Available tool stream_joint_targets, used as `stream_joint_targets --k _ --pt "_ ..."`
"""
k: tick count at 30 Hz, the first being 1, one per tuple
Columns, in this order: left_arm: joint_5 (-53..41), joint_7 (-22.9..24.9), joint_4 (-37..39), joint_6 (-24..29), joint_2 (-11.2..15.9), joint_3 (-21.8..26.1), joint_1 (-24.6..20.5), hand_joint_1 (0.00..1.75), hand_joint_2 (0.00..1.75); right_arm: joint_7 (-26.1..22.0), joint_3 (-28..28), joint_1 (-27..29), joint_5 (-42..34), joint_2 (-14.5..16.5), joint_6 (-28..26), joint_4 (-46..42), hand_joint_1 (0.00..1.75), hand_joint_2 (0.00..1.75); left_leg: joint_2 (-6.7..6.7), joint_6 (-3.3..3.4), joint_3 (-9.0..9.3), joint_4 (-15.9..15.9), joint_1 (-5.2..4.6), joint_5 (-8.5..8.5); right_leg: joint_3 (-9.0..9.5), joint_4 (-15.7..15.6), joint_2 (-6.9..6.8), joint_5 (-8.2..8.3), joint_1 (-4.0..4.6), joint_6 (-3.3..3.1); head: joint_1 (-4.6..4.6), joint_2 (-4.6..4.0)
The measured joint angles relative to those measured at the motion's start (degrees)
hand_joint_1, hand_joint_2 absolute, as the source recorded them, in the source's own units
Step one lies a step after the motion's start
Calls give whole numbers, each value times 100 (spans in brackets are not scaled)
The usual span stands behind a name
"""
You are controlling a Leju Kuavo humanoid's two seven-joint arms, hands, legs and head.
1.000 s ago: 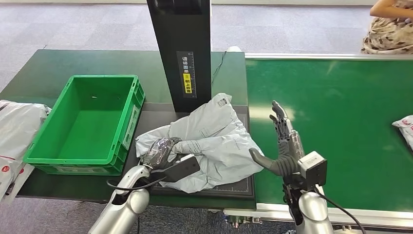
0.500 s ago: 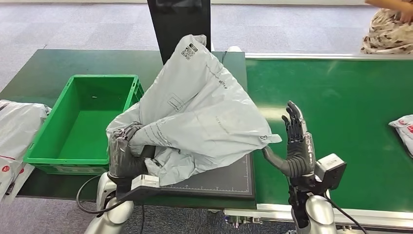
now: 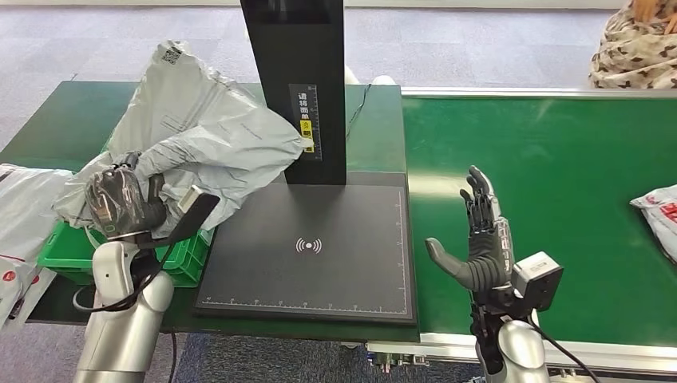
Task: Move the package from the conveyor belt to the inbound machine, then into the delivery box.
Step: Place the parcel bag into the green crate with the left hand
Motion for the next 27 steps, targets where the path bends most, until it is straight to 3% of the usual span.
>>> stream_joint_targets --k 1,5,6,10,21,25,27 --pt "-63 89 184 17 70 96 -139 175 175 3 1 -3 1 0 1 0 0 175 0 -1 0 0 0 1 0 0 0 1 1 -1 0 0" --pt "-140 215 808 193 299 379 -612 175 0 25 1 -14 7 10 -1 0 0 175 0 -1 -1 0 -1 1 0 0 0 1 1 -1 1 0" --pt "-136 230 942 214 341 433 -712 175 0 31 1 -16 10 14 -3 0 0 175 0 -1 -1 0 -1 1 0 0 0 1 1 -1 1 0" --pt "-159 316 1464 172 458 586 -1055 175 175 49 -1 -25 14 22 -18 -1 0 175 0 -1 -2 1 -2 0 0 -2 0 1 0 -1 2 0" --pt "-680 759 2895 -672 393 570 -1646 175 175 98 -8 -33 96 29 -60 -44 0 175 1 -1 -1 1 -3 0 -2 -3 2 1 -1 -1 1 0" --pt "-999 1035 3314 -1348 336 425 -1748 7 175 128 -15 -94 109 29 -35 -26 0 175 0 0 -1 1 -3 0 -1 -3 1 1 -1 -1 1 0" --pt "-1068 1105 3505 -1597 329 359 -1773 0 175 142 -16 -139 113 29 -23 -2 0 175 0 0 -1 1 -3 0 0 -3 0 1 -1 -1 1 0"
